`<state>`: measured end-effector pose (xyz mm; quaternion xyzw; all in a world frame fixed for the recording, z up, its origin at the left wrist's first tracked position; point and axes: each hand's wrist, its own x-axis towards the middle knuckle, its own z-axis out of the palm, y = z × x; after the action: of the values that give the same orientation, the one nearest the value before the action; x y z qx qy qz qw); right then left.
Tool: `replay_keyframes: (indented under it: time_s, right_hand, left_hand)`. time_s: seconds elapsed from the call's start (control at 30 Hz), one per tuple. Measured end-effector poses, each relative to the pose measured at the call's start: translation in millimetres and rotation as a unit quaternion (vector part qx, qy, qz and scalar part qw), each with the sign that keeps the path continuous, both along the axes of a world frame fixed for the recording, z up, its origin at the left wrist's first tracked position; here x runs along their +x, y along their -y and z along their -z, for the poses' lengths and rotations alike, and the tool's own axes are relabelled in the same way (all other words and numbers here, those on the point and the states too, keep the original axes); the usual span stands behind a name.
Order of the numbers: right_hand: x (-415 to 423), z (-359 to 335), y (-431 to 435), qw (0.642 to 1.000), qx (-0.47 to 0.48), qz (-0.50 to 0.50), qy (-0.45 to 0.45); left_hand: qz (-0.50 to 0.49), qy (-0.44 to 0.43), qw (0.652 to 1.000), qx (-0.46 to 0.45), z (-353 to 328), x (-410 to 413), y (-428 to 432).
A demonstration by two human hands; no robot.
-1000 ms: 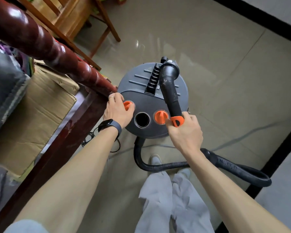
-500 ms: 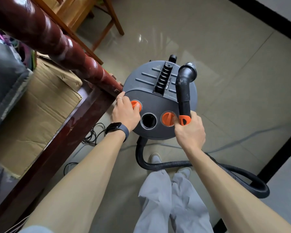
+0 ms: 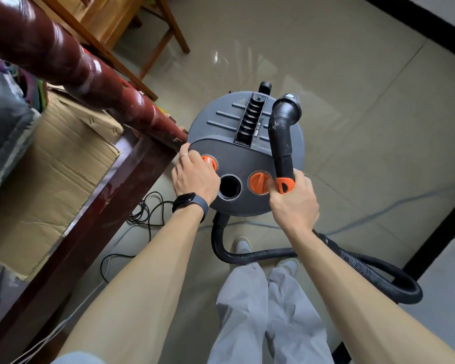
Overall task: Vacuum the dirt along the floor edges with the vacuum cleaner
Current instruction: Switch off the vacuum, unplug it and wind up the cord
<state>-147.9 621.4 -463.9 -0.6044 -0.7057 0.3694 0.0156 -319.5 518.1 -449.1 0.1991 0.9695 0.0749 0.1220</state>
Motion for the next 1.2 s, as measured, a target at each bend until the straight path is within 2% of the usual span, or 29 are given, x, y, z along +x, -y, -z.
replay_keyframes:
  time_s: [0.3,0.5,0.6,0.7,0.87,0.93,1.07,1.2]
  right_hand:
    - [13,-1,-26,0.999,0.003,-0.038,0.009]
    - [10,-11,-41,0.994,-0.017,-0.096,0.040]
    - [19,-26,-53,0.987,-0.057,-0.134,0.066]
    - [45,-45,-62,0.981,-0.058,-0.159,0.090]
    - [81,-74,-64,0.983,-0.054,-0.163,0.071]
    - [86,-80,-64,0.984,-0.055,-0.158,0.057]
    - [78,-88,-62,0.984,-0.086,-0.155,0.032]
    - [60,-83,-64,0.982,-0.101,-0.155,0.027]
  left_hand:
    - [-0.060,0.036,0.996,0.050,-2,23,-10]
    - [-0.023,0.075,0.996,0.047,-5,15,-6]
    - [-0.012,0.130,0.991,0.024,-14,8,0]
    - [0.015,0.193,0.981,-0.009,-25,-4,6]
    - [-0.075,0.288,0.949,0.106,-48,-19,4]
    - [-0.084,0.307,0.943,0.094,-51,-16,1]
    - [-0.030,0.287,0.958,0.010,-46,20,-7]
    - [-0.073,0.237,0.966,0.071,-44,20,-13]
